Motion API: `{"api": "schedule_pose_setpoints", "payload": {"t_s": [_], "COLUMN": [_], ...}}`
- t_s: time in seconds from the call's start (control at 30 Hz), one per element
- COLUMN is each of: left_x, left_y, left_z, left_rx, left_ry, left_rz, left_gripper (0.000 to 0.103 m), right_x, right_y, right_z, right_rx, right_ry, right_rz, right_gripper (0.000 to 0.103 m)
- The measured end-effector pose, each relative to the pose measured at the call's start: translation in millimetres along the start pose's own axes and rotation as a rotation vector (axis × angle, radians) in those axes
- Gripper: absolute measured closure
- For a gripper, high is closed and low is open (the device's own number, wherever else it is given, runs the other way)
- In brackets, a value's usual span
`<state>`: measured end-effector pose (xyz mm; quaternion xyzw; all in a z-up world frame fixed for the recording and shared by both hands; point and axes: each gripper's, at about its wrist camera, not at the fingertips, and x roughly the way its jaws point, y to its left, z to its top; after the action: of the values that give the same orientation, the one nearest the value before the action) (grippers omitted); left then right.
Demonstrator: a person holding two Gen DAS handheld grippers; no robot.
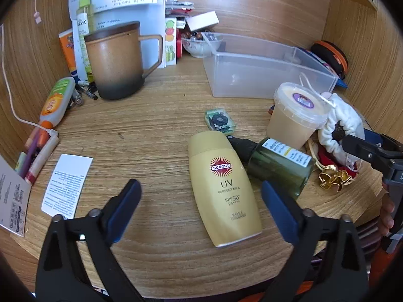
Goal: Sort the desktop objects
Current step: 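Grasp the white drawstring bag with the right gripper while the left grasps the gold sunscreen bottle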
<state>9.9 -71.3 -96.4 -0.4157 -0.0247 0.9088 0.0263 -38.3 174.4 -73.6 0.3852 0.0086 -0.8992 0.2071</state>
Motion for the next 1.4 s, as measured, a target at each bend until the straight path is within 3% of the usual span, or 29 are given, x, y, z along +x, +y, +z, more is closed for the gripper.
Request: {"api": "schedule_pose_setpoints", "payload": {"t_s": [0.23, 0.47, 0.8, 1.0, 1.4], "left_x": [12.8, 21.0, 20.3, 18.6, 0.3], "left_y": [0.6, -8.9, -18.3, -16.1, -10.3], "left_z": [3.1, 6.9, 15.1, 18.3, 18.5], "left_rx": [-0.001, 0.043, 0.067, 0.038, 0.01], "left_ry": [0.035, 0.035, 0.022, 0.022, -0.013], "left_rz": [-0.012, 0.038, 0.02, 0.003, -0.003], "left_gripper": [0.016, 0.018, 0.049, 0.054, 0.055], "right_x": [17.7, 23.9, 24.5, 20.5, -13.1], "right_y": [3.3, 2.1, -5.0, -5.2, -13.0], "right_z": [3.6, 2.0, -1.5, -3.8, -2.1], "right_rx": [-0.001, 0.01, 0.034, 0.031, 0.044], "right_ry": [0.032, 0.035, 0.023, -0.006, -0.098], "right_rz": [0.027, 0.035, 0.057, 0.046, 0.033], "right_gripper": [0.006, 0.016, 0.052, 0.061, 0.063]}}
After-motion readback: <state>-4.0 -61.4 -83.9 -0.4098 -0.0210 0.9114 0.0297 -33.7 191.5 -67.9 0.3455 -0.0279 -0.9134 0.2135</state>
